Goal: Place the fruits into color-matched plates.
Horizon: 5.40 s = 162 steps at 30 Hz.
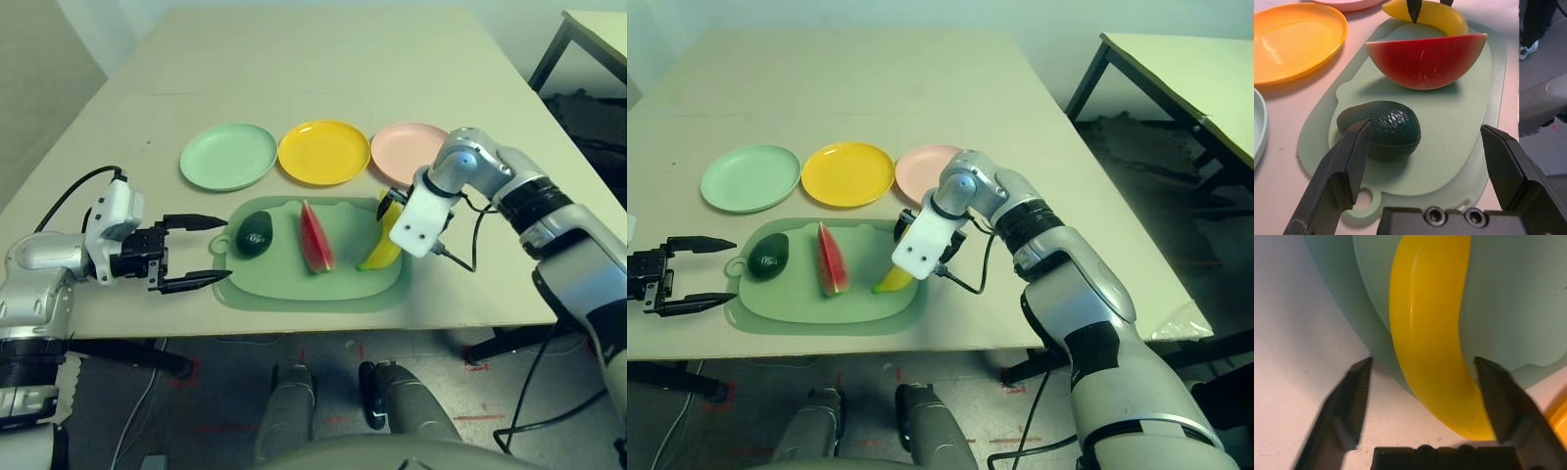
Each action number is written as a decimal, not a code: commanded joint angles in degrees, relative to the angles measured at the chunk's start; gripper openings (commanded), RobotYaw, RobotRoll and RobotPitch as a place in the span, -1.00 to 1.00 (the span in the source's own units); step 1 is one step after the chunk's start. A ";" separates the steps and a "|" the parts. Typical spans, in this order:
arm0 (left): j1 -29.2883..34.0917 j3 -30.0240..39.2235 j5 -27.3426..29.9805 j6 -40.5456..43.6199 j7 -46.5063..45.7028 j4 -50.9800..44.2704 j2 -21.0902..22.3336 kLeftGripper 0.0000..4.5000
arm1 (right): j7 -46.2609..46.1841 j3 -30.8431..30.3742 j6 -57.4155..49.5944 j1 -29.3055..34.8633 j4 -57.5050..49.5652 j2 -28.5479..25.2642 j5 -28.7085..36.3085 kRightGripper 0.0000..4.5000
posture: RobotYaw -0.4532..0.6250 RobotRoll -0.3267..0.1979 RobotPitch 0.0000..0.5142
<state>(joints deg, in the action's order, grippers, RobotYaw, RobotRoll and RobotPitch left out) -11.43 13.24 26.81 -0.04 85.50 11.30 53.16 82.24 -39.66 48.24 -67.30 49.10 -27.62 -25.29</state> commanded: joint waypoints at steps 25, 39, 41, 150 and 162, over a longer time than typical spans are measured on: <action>-1.07 0.91 2.46 6.00 -3.74 -1.69 -0.28 1.00 | -1.16 7.69 -10.79 -16.51 10.67 6.85 5.94 -0.27 | -0.04 0.25 -0.44; 5.46 7.25 3.15 24.45 -29.77 -19.27 -2.77 1.00 | -31.57 5.93 -20.57 -22.11 27.21 18.90 -7.02 -0.27 | 0.24 0.25 -0.35; 6.92 8.17 3.98 26.16 -31.55 -22.22 -3.21 1.00 | -34.66 5.79 -22.49 -21.66 28.02 20.11 -8.49 -0.27 | 0.27 0.25 -0.34; -1.37 7.31 3.61 18.62 -17.41 -8.96 3.29 1.00 | -30.76 4.63 2.93 -20.96 24.51 -0.41 -15.53 0.98 | -0.02 0.25 -0.31; 2.95 7.56 7.33 16.30 -1.77 -6.54 5.43 1.00 | -19.14 1.85 27.73 -20.62 11.95 5.60 -4.34 0.98 | -0.03 0.25 -0.33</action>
<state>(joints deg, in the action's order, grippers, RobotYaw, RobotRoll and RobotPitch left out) -9.52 20.31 33.60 16.39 82.29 5.01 57.69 61.16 -35.90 73.73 -87.66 64.02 -22.74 -32.40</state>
